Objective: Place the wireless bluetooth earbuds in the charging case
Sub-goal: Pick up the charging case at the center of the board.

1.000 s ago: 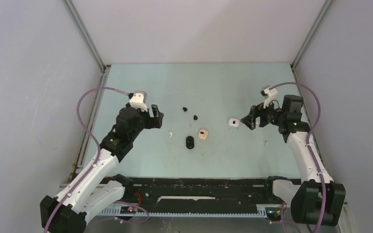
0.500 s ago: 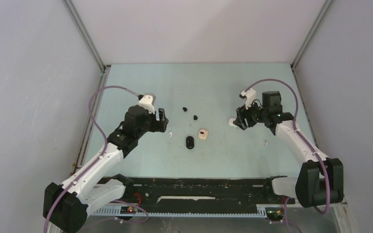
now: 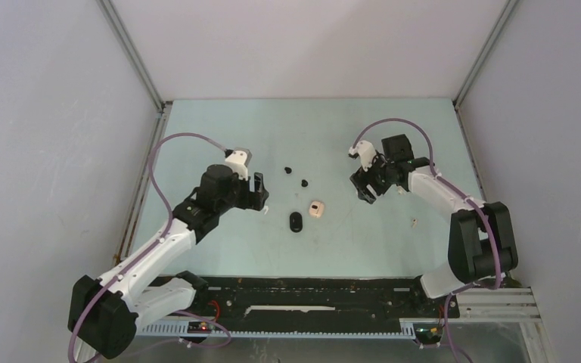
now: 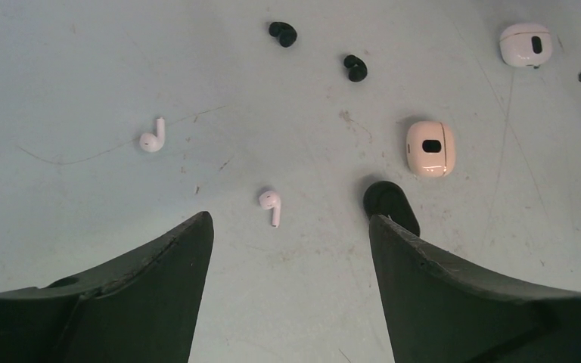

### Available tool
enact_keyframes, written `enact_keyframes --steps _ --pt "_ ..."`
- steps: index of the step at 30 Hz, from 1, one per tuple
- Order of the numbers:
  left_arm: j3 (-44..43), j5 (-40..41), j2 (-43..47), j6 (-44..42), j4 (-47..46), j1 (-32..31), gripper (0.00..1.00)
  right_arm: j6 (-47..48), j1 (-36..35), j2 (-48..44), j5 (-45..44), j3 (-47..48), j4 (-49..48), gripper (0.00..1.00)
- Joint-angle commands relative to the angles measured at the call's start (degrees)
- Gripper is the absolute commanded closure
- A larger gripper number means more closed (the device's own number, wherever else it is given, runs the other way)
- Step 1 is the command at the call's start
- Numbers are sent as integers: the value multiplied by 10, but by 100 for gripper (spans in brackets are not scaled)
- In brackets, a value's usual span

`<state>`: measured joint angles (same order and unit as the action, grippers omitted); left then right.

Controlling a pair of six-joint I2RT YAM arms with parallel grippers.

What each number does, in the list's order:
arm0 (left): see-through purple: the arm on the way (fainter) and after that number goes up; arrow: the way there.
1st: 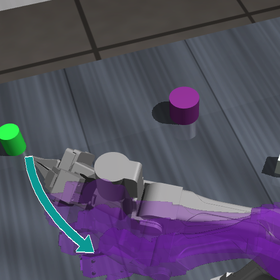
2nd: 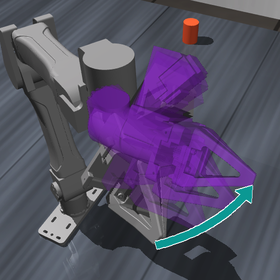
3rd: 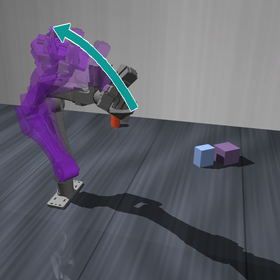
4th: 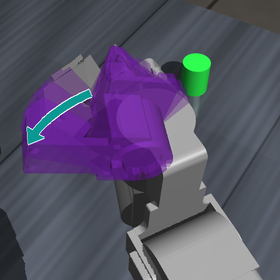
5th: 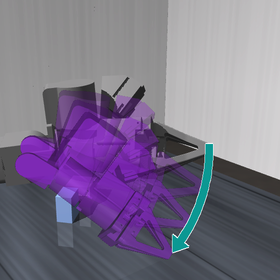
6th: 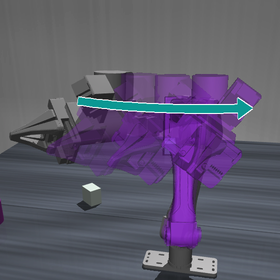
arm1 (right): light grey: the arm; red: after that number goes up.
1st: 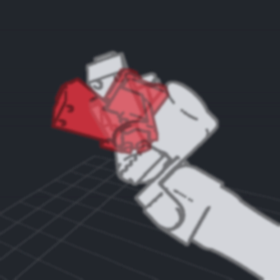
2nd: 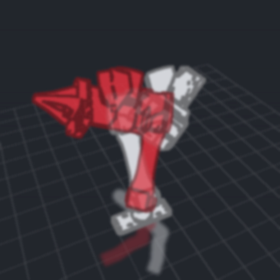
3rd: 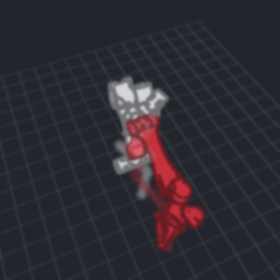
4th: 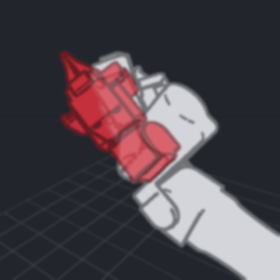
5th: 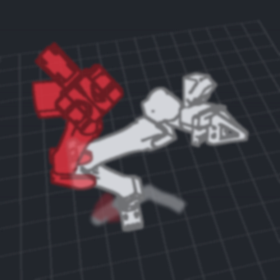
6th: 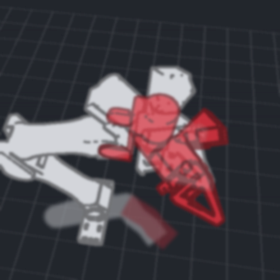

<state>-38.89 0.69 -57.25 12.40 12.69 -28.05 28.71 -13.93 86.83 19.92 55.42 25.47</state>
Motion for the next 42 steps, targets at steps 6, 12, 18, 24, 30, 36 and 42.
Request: enact_keyframes --steps 6,12,18,24,30,36,42 --pt "-31 -36 -8 -15 -5 -8 17 91 -4 100 -17 92 43 28" --pt "-34 -41 -11 -15 -3 -10 17 99 -6 134 -43 92 44 31" --pt "-36 -42 -14 -16 1 -12 17 105 -11 161 -46 92 47 38" --pt "-35 -41 -11 -17 1 -15 17 107 -26 173 -62 92 39 39" --pt "-34 -46 -9 -15 0 -18 17 103 -36 177 -79 92 25 39" --pt "-36 -58 -13 -8 -3 -19 17 99 -40 169 -82 92 24 58" --pt "-45 -68 -8 32 -6 -21 18 65 -43 70 -6 92 70 68"
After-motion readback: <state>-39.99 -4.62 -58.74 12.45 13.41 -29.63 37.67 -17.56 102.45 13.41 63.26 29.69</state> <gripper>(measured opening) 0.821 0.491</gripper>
